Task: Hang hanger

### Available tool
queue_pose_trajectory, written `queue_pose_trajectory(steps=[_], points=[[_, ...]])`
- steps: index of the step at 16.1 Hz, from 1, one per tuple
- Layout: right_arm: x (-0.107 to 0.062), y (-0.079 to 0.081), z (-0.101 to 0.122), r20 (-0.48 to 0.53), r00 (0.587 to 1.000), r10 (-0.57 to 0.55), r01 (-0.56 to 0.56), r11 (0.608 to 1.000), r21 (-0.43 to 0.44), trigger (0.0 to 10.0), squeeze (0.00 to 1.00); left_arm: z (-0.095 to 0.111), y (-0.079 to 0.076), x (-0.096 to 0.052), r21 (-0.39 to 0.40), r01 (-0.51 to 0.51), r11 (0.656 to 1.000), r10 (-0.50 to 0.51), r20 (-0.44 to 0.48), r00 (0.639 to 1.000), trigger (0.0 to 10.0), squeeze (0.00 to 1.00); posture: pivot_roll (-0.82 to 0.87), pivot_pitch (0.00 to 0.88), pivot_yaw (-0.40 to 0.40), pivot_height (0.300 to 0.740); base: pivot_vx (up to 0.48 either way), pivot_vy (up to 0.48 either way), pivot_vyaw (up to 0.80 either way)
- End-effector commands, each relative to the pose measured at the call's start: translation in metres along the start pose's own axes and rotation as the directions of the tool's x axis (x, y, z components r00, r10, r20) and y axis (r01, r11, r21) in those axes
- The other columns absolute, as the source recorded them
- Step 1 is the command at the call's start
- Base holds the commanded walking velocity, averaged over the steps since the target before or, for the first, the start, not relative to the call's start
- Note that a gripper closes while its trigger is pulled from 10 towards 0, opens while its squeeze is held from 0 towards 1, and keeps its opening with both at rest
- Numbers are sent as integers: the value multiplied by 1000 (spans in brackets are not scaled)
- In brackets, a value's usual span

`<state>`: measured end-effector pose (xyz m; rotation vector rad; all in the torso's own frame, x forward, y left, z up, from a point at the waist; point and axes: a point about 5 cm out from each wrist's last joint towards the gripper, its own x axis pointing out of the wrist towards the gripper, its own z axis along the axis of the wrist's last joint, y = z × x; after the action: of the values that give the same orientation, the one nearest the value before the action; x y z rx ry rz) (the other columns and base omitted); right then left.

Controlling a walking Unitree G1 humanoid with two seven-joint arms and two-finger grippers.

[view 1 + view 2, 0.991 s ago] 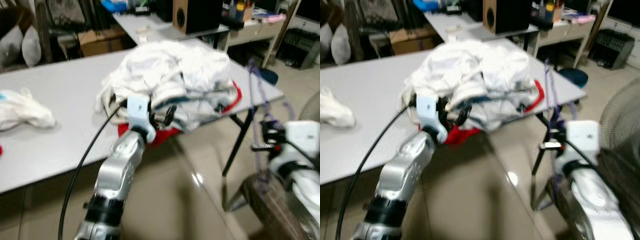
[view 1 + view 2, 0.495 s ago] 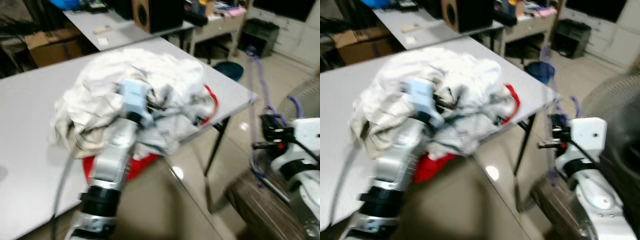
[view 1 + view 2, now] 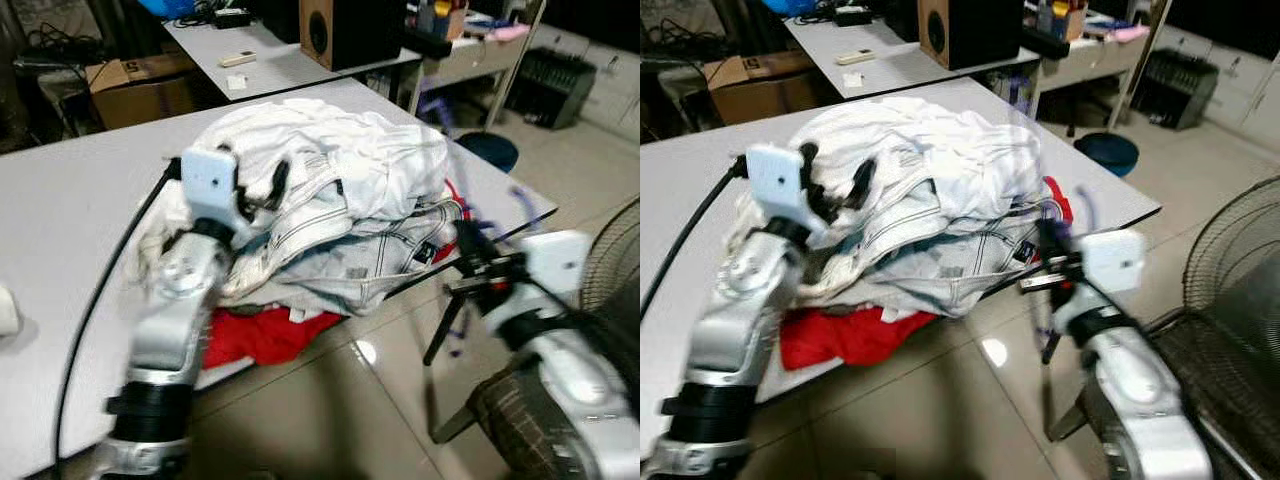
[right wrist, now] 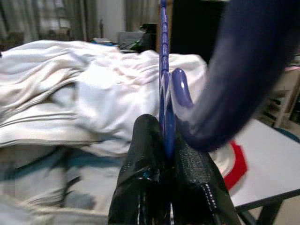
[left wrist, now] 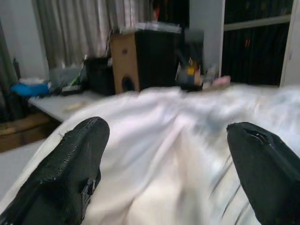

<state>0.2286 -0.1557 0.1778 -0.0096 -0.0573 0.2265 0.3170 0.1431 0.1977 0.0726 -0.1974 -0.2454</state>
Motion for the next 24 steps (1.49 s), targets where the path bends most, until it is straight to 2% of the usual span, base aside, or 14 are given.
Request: queue_pose_trajectory(steps=[1,2,7,9,11,14,15,16,17,20,22,24], points=[[0,0,-1,6,1000,-8,8,1000,-8,10000,0,-1,-2,1,-3,30,1000,-30,-25,999,10000,1000,82,0,-18,740,0,0,0],[-1,0,-3,3,1000,-7,7,1000,-2,10000,0,-4,-3,0,20,38,999,-37,-37,999,10000,1000,88,0,-24,740,0,0,0],[-5,3,-6,4,1000,-15,15,1000,9,10000,0,-18,-13,-5,16,100,995,-98,-121,988,10000,1000,62,0,-12,740,0,0,0],[-8,3,-6,2,1000,-21,21,1000,8,10000,0,-18,-15,-3,14,112,994,-110,-118,987,10000,1000,51,0,-1,740,0,0,0],[-10,-1,-5,3,999,-39,39,999,-7,10000,0,-14,-15,4,32,115,993,-111,-105,988,10000,1000,32,0,21,740,0,0,0],[-10,-17,-5,-19,998,-61,59,996,-74,10000,0,-10,-23,12,53,175,983,-169,-98,981,10000,1000,-10,0,23,740,0,0,0],[-10,-21,-2,-20,998,-62,60,994,-90,10000,0,-12,-24,12,69,197,978,-189,-109,976,10000,859,-34,0,38,740,0,0,0],[-11,-23,-1,-23,998,-64,61,993,-97,10000,0,-14,-26,12,77,213,974,-202,-122,972,10000,859,-34,0,38,740,0,0,0],[-15,-28,0,-29,997,-72,68,991,-114,10000,0,-18,-29,12,92,236,967,-222,-140,965,10000,0,-46,0,52,740,0,0,0],[-25,-34,-1,-45,995,-85,79,988,-132,10000,0,-21,-35,19,74,244,967,-232,-144,962,10000,0,-66,0,66,740,0,0,0],[-27,-32,2,-50,997,-63,56,989,-138,10000,0,-25,-38,28,-2,165,986,-163,-127,978,10000,0,-90,0,58,740,0,0,0],[-30,-30,-1,-78,994,-71,61,991,-121,10000,0,-28,-44,24,-28,171,985,-173,-126,977,10000,0,-101,0,38,740,0,0,0]])
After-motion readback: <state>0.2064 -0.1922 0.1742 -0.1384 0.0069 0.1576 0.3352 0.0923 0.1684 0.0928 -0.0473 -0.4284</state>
